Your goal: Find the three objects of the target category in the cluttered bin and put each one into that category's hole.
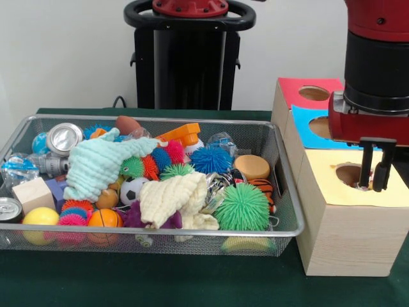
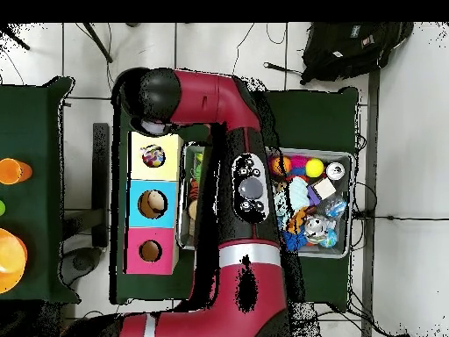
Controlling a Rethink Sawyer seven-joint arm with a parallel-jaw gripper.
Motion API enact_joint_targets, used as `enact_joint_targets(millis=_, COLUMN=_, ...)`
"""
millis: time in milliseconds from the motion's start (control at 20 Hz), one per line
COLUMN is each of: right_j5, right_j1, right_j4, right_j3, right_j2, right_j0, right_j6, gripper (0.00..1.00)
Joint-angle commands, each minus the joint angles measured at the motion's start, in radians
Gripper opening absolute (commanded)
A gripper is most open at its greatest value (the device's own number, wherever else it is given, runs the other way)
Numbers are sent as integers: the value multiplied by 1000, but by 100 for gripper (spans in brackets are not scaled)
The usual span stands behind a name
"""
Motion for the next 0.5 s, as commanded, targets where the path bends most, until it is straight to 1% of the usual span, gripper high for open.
enact_joint_targets(millis=50, right_j5=-36, right_j1=30, right_j4=-8, right_j3=132, right_j2=91, right_j0=-18, right_j6=-42, gripper=0)
enact_joint_targets(millis=150, right_j5=-31, right_j1=31, right_j4=-10, right_j3=138, right_j2=95, right_j0=-20, right_j6=-51, gripper=0)
enact_joint_targets(millis=350, right_j5=-64, right_j1=19, right_j4=-21, right_j3=178, right_j2=91, right_j0=-15, right_j6=-38, gripper=0)
enact_joint_targets(millis=500, right_j5=-78, right_j1=11, right_j4=-26, right_j3=194, right_j2=89, right_j0=-14, right_j6=-36, gripper=0)
